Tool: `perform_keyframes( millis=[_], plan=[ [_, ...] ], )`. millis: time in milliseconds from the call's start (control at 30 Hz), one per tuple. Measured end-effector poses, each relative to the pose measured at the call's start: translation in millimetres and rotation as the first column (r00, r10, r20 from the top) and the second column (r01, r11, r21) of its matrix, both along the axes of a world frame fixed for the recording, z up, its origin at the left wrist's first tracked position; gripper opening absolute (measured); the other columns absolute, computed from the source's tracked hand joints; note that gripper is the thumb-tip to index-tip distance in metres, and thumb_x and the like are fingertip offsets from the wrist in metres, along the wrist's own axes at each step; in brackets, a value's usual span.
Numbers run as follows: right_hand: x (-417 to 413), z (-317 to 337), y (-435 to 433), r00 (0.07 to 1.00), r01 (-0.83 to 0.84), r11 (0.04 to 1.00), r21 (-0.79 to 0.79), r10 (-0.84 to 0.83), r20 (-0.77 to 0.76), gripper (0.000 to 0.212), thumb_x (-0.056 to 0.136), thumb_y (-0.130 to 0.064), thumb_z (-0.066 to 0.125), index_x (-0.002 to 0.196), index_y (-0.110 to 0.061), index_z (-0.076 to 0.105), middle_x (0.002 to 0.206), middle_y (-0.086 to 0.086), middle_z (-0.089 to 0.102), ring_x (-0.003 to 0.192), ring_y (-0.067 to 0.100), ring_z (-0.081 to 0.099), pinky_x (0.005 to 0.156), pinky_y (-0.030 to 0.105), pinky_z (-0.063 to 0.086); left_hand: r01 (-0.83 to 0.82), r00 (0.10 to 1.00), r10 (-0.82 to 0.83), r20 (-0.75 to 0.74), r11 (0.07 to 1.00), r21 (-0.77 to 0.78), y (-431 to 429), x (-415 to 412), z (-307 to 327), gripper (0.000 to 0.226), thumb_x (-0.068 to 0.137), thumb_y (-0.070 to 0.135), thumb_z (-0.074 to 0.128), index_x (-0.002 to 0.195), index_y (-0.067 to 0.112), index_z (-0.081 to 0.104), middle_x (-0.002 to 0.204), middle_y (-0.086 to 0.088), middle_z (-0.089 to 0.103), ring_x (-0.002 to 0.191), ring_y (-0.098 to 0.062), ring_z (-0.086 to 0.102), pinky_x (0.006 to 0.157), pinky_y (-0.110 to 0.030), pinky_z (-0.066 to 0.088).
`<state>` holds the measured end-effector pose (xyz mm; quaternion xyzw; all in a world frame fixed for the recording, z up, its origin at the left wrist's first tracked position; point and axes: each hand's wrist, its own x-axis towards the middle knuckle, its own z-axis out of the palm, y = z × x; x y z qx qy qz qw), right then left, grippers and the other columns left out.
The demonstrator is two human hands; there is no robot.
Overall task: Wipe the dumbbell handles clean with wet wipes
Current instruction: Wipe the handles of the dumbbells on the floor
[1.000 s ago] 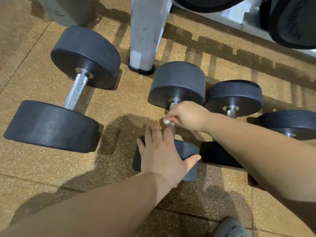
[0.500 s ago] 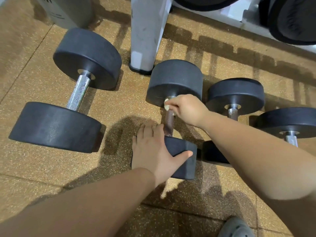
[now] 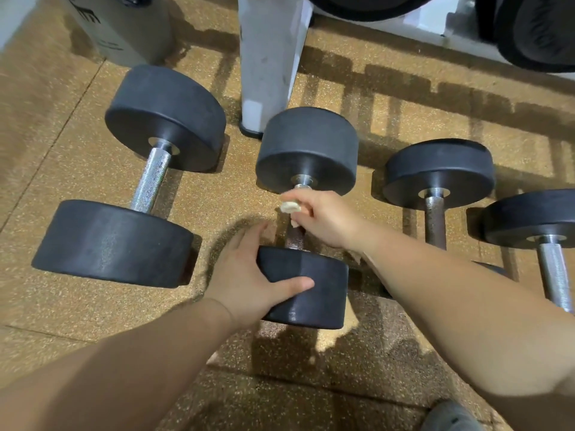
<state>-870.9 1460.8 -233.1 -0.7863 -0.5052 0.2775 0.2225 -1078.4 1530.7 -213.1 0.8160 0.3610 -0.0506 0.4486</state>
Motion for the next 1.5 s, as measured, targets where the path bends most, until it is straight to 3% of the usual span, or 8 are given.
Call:
perform_keyframes(
  millis=[133, 400, 600, 833, 1000, 1133, 1300, 1500],
  plan=[
    [-11, -15, 5, 0.981, -0.027, 0.992, 0.121, 0.003, 0.193, 0.021, 0.095, -0.030, 0.064, 0.110, -0.021, 0.077, 0.097, 0.001, 0.071, 0.092, 0.026, 0.066, 0.078, 0.030, 0.051, 0.018, 1.000, -0.018, 0.001, 1.000, 0.017, 23, -13, -3, 0.123, 0.051, 0.089, 0.059, 0.157, 0.033, 0.027, 0.158, 0.006, 0.034, 0.145, -0.018, 0.032, 0.120, -0.044, 0.030],
    [-11, -14, 2, 0.977, -0.213, 0.958, 0.191, 0.209, 0.044, 0.016, 0.090, -0.030, 0.072, 0.102, -0.023, 0.080, 0.088, -0.001, 0.068, 0.083, 0.014, 0.065, 0.076, 0.033, 0.053, -0.031, 0.998, 0.017, 0.054, 0.962, 0.272, 3, 8, 15, 0.092, 0.075, 0.078, 0.035, 0.143, 0.018, 0.052, 0.140, -0.003, 0.056, 0.130, -0.021, 0.045, 0.110, -0.034, 0.031],
    [6, -28, 16, 0.982, 0.165, 0.963, 0.212, -0.181, 0.058, 0.007, 0.094, -0.022, 0.061, 0.089, -0.025, 0.065, 0.089, -0.009, 0.062, 0.084, 0.006, 0.059, 0.078, 0.034, 0.051, -0.043, 0.996, 0.060, -0.059, 0.965, 0.257, 14, 9, 14, 0.115, 0.056, 0.095, 0.045, 0.150, 0.029, 0.042, 0.147, 0.006, 0.049, 0.137, -0.019, 0.042, 0.116, -0.039, 0.034],
    [-29, -28, 18, 0.952, 0.153, 0.980, 0.125, -0.112, -0.285, 0.028, 0.094, -0.020, 0.065, 0.079, -0.036, 0.048, 0.076, -0.011, 0.054, 0.067, 0.006, 0.050, 0.063, 0.022, 0.040, -0.079, 0.995, 0.064, 0.080, 0.975, 0.208, 47, -16, 5, 0.099, 0.065, 0.081, 0.058, 0.147, 0.027, 0.050, 0.147, 0.006, 0.051, 0.138, -0.011, 0.041, 0.113, -0.022, 0.027],
    [-32, -23, 61, 0.829, 0.505, 0.855, 0.119, -0.442, -0.344, 0.021, 0.090, -0.026, 0.067, 0.074, -0.030, 0.055, 0.068, -0.010, 0.052, 0.062, 0.003, 0.047, 0.056, 0.014, 0.034, -0.088, 0.968, -0.007, 0.251, 0.926, 0.368, 52, -24, -3, 0.074, 0.077, 0.067, 0.063, 0.129, 0.014, 0.065, 0.130, -0.001, 0.065, 0.125, -0.013, 0.054, 0.107, -0.028, 0.042],
    [-32, -23, 48, 0.899, 0.397, 0.907, 0.144, -0.352, -0.259, 0.024, 0.090, -0.028, 0.071, 0.071, -0.030, 0.055, 0.068, -0.011, 0.052, 0.062, 0.001, 0.046, 0.057, 0.014, 0.033, -0.077, 0.959, -0.043, 0.281, 0.912, 0.403, 48, -19, -4, 0.069, 0.080, 0.064, 0.064, 0.125, 0.011, 0.067, 0.124, -0.002, 0.066, 0.120, -0.016, 0.057, 0.107, -0.020, 0.038],
    [-27, -19, 25, 0.962, 0.109, 0.991, 0.077, -0.086, -0.261, 0.011, 0.085, -0.022, 0.077, 0.080, -0.019, 0.068, 0.073, -0.015, 0.060, 0.066, -0.001, 0.052, 0.059, 0.014, 0.037, -0.126, 0.985, 0.074, 0.153, 0.922, 0.366, 24, -7, 18, 0.065, 0.090, 0.064, 0.047, 0.125, 0.012, 0.065, 0.120, -0.003, 0.066, 0.118, -0.022, 0.055, 0.099, -0.021, 0.033],
    [-25, -20, 33, 0.934, 0.304, 0.948, 0.091, -0.278, -0.226, 0.008, 0.092, -0.031, 0.065, 0.086, -0.025, 0.066, 0.080, -0.012, 0.063, 0.075, 0.002, 0.059, 0.065, 0.022, 0.046, -0.054, 0.984, 0.120, -0.134, 0.908, 0.416, -6, 16, 26, 0.094, 0.068, 0.089, 0.043, 0.127, 0.018, 0.059, 0.129, 0.000, 0.058, 0.126, -0.024, 0.049, 0.107, -0.043, 0.041]
  ],
)
